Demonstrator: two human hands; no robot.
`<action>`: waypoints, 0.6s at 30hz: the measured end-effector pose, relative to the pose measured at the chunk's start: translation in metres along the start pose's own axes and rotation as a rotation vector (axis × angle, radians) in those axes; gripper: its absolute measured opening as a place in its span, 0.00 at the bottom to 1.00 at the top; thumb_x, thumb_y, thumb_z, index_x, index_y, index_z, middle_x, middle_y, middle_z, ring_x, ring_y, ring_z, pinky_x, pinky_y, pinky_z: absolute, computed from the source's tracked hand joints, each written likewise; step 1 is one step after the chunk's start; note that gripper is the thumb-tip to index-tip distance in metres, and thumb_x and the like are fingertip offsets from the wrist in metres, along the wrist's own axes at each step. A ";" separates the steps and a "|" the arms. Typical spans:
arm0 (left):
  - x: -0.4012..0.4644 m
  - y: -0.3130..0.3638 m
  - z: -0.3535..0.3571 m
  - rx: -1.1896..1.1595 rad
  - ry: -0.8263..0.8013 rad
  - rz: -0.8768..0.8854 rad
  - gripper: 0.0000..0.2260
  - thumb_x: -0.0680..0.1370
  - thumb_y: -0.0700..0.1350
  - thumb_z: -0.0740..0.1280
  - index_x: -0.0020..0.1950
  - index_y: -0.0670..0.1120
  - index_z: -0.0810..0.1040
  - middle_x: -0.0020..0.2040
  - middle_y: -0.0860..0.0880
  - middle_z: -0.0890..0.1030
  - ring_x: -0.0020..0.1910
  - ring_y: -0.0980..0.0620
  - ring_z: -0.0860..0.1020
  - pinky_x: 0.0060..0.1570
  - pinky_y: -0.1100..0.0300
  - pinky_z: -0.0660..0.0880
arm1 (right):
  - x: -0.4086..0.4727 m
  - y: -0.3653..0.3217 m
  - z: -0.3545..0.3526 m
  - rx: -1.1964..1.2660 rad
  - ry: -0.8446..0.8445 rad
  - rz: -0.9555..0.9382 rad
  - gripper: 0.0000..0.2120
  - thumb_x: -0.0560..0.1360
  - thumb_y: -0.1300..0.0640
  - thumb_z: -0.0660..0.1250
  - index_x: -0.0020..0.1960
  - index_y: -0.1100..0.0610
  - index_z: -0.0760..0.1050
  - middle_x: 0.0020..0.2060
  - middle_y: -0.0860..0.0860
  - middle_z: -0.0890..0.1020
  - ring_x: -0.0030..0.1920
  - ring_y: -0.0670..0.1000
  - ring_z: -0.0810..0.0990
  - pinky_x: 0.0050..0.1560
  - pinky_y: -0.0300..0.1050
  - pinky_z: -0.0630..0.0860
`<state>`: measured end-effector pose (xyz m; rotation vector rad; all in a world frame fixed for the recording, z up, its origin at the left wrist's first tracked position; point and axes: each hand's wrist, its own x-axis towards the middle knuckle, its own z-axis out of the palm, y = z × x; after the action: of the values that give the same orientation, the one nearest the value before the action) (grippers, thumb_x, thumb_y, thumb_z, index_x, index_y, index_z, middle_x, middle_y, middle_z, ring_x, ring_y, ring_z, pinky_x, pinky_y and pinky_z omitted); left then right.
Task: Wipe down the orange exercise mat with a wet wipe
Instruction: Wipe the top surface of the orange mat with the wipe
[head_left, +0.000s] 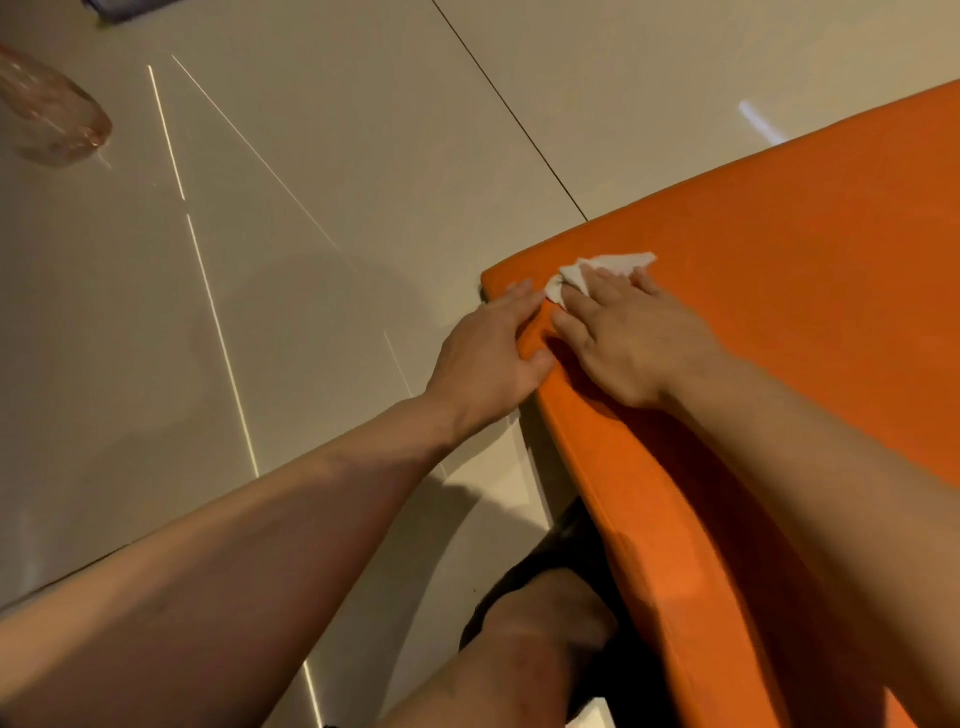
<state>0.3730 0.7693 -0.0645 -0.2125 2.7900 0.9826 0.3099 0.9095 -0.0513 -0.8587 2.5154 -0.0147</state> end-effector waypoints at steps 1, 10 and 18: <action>0.002 0.001 -0.002 0.009 -0.024 0.006 0.27 0.78 0.46 0.66 0.76 0.47 0.64 0.77 0.48 0.62 0.75 0.51 0.60 0.73 0.53 0.59 | -0.013 0.004 0.003 -0.013 0.006 0.023 0.29 0.82 0.42 0.38 0.80 0.53 0.45 0.79 0.54 0.46 0.78 0.51 0.44 0.77 0.50 0.40; 0.024 0.014 -0.009 0.158 -0.202 0.010 0.34 0.75 0.46 0.68 0.78 0.49 0.58 0.79 0.52 0.54 0.77 0.53 0.53 0.73 0.52 0.57 | 0.062 0.025 -0.014 -0.011 -0.041 0.112 0.28 0.84 0.45 0.40 0.80 0.56 0.44 0.79 0.56 0.44 0.78 0.53 0.43 0.77 0.53 0.39; 0.049 0.028 -0.006 0.324 -0.326 0.081 0.33 0.77 0.46 0.66 0.79 0.50 0.55 0.79 0.51 0.53 0.78 0.51 0.52 0.75 0.52 0.52 | -0.016 0.047 0.003 0.063 -0.023 0.087 0.28 0.83 0.43 0.39 0.80 0.52 0.43 0.79 0.51 0.42 0.78 0.48 0.41 0.77 0.51 0.36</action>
<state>0.3195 0.7831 -0.0535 0.0979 2.6161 0.5101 0.2957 0.9566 -0.0544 -0.7198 2.5145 -0.0545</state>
